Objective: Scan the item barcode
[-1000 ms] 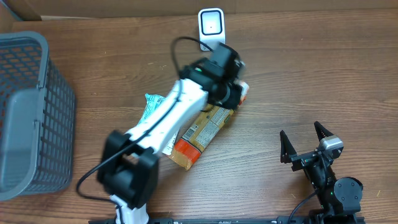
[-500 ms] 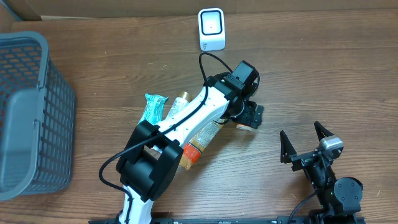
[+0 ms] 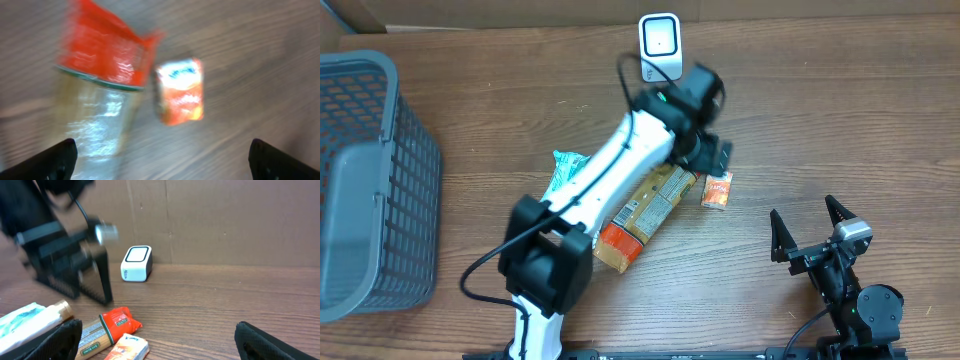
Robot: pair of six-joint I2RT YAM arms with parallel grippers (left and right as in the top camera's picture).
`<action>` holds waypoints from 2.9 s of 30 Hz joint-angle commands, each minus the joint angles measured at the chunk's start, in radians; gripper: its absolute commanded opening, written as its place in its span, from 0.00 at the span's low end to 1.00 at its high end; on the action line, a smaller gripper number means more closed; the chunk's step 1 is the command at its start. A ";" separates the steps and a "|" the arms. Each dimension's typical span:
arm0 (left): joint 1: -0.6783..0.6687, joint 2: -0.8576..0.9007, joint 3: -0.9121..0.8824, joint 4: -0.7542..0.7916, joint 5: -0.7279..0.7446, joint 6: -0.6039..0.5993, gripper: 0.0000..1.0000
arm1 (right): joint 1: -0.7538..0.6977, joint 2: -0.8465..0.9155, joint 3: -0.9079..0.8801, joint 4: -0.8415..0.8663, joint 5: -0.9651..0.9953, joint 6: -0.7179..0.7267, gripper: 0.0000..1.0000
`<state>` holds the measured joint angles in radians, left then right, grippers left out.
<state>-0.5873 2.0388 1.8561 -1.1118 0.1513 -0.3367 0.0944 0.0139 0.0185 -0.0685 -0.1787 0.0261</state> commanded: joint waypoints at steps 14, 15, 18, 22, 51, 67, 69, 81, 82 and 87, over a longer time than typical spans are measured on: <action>0.645 -0.314 0.216 -0.266 -0.098 0.339 1.00 | 0.008 -0.010 -0.011 0.005 0.005 0.004 1.00; 0.691 -0.313 0.215 -0.272 -0.061 0.365 1.00 | 0.008 -0.010 -0.011 0.005 0.006 0.004 1.00; 0.787 -0.311 0.207 -0.266 0.075 0.443 1.00 | 0.008 -0.010 -0.011 0.005 0.005 0.004 1.00; 0.852 -0.311 0.206 -0.265 0.134 0.498 1.00 | 0.008 -0.010 -0.011 0.005 0.006 0.004 1.00; 0.869 -0.767 -0.206 -0.056 0.081 0.486 1.00 | 0.008 -0.010 -0.011 0.005 0.005 0.004 1.00; 0.869 -0.929 -0.587 0.182 -0.050 0.479 1.00 | 0.008 -0.010 -0.011 0.005 0.006 0.004 1.00; 0.869 -0.909 -0.587 0.169 -0.050 0.479 1.00 | 0.008 -0.010 -0.011 0.005 0.006 0.004 1.00; 0.869 -0.757 -0.587 0.166 -0.050 0.479 1.00 | 0.008 -0.010 -0.011 0.005 0.006 0.004 1.00; 0.869 -0.745 -0.587 0.166 -0.050 0.479 1.00 | 0.008 -0.010 -0.011 0.005 0.006 0.004 1.00; 0.868 -0.672 -0.587 0.225 -0.031 0.478 1.00 | 0.008 -0.010 -0.011 0.005 0.006 0.004 1.00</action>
<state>0.2760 1.3323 1.2739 -0.9176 0.1150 0.1383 0.0944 0.0139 0.0185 -0.0685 -0.1787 0.0265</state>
